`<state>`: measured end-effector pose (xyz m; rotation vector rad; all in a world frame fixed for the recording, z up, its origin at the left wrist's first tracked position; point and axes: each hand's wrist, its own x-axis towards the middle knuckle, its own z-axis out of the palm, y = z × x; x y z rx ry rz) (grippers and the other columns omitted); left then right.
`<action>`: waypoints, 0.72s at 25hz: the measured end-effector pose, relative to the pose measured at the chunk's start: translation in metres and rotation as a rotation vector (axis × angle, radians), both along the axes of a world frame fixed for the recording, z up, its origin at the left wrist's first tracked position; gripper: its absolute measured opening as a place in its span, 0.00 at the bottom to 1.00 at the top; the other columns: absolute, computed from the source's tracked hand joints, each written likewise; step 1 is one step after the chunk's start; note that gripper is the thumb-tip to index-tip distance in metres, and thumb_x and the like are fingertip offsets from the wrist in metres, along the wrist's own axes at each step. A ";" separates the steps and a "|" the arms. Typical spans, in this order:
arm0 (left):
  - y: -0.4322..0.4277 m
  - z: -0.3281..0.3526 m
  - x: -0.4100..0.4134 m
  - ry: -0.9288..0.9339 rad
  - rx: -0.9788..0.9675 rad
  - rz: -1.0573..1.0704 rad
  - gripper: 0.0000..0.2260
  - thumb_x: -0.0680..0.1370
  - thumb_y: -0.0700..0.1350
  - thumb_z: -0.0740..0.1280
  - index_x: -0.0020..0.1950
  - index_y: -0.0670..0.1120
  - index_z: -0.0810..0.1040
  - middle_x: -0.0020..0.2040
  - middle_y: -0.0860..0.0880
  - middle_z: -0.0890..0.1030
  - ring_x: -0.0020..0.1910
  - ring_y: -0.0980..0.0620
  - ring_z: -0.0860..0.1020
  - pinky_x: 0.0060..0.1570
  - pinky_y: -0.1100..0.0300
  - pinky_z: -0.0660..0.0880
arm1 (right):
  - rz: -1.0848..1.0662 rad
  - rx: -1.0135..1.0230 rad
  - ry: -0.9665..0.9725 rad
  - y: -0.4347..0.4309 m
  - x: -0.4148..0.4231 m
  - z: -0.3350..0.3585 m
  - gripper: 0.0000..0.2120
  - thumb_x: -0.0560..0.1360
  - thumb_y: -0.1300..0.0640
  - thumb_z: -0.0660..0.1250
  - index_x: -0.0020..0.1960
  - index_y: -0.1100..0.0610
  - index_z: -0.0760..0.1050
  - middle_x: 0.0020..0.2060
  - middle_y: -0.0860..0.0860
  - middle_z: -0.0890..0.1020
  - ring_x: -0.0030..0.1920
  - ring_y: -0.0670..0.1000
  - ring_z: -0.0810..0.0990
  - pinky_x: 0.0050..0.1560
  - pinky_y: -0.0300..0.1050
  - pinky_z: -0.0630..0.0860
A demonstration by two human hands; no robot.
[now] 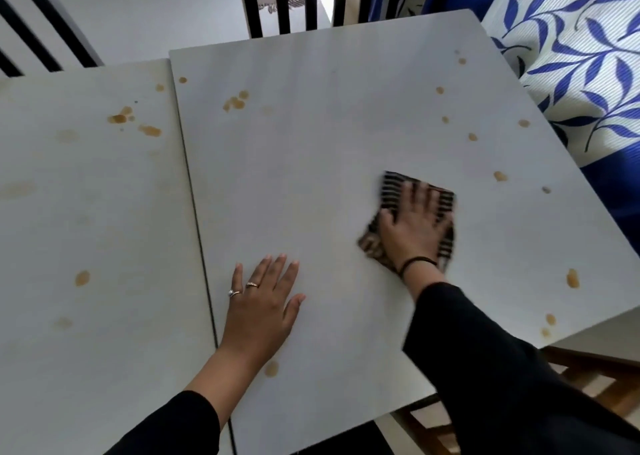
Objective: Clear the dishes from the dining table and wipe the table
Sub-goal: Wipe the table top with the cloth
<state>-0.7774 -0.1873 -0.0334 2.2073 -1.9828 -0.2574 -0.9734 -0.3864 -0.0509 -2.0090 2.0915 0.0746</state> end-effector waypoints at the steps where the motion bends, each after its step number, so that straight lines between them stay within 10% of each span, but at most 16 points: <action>1: -0.008 0.001 -0.002 0.012 -0.045 0.025 0.23 0.77 0.53 0.54 0.68 0.45 0.74 0.66 0.45 0.76 0.65 0.44 0.74 0.66 0.36 0.63 | 0.138 -0.002 -0.025 0.001 0.023 -0.002 0.34 0.76 0.41 0.54 0.78 0.48 0.48 0.78 0.50 0.47 0.77 0.53 0.44 0.72 0.66 0.39; 6: -0.047 0.000 -0.013 0.037 -0.204 0.050 0.20 0.78 0.49 0.55 0.67 0.44 0.75 0.66 0.46 0.76 0.66 0.45 0.73 0.68 0.38 0.62 | 0.625 -0.068 -0.128 0.122 0.015 -0.005 0.37 0.71 0.40 0.59 0.77 0.46 0.54 0.78 0.49 0.54 0.77 0.52 0.50 0.72 0.66 0.49; 18: -0.066 -0.037 -0.046 -0.090 -0.121 -0.063 0.21 0.78 0.51 0.57 0.69 0.48 0.72 0.72 0.47 0.69 0.72 0.47 0.65 0.68 0.32 0.54 | 0.066 -0.019 0.045 -0.027 -0.088 -0.005 0.36 0.72 0.39 0.47 0.78 0.46 0.47 0.78 0.50 0.47 0.77 0.53 0.43 0.73 0.62 0.37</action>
